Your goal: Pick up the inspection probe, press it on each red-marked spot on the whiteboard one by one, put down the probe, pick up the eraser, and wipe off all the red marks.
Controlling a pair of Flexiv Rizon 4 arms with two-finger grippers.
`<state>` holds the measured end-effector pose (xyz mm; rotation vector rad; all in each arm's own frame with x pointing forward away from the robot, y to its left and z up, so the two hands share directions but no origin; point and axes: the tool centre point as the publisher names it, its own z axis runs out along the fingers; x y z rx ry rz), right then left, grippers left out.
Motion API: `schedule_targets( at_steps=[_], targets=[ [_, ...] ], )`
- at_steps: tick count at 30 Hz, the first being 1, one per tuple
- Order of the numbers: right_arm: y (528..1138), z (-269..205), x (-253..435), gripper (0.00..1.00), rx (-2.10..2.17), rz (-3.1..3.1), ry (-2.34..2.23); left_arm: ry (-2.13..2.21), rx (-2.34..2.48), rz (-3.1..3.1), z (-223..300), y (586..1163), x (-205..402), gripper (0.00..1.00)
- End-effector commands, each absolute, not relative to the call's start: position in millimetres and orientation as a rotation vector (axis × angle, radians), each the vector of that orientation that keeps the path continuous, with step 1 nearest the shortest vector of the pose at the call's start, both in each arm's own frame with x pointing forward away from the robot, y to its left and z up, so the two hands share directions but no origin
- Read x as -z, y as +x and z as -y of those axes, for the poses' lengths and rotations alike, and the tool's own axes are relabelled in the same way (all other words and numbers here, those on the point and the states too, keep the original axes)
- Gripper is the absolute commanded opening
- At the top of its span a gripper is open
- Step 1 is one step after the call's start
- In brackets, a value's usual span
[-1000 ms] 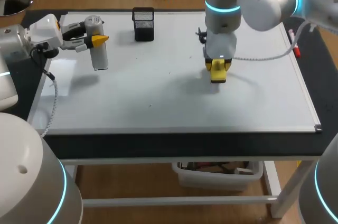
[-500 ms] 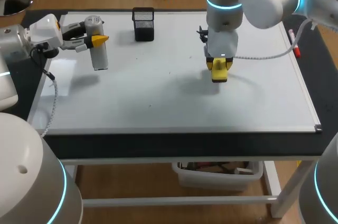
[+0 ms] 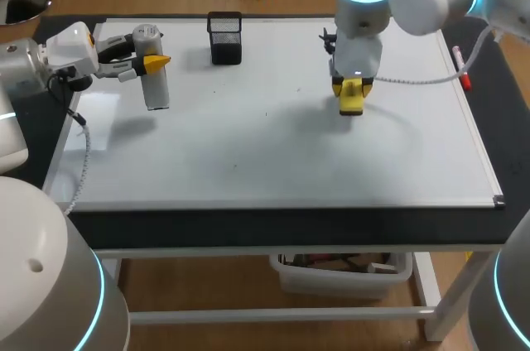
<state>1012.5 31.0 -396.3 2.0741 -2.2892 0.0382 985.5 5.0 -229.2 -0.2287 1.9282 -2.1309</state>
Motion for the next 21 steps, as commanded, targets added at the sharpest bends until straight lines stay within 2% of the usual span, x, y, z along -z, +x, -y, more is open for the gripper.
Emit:
schedule_targets(
  at_steps=[1, 21],
  targets=[
    [1047, -36, 400, 0.0, -0.018, 2.233, 2.057, -0.226, 2.132, -1.925, -5, 985, 229, 0.0],
    [1142, -63, 406, 0.0, 0.021, 2.184, 2.122, -0.226, 2.132, -1.925, -5, 985, 229, 0.0]
  ],
)
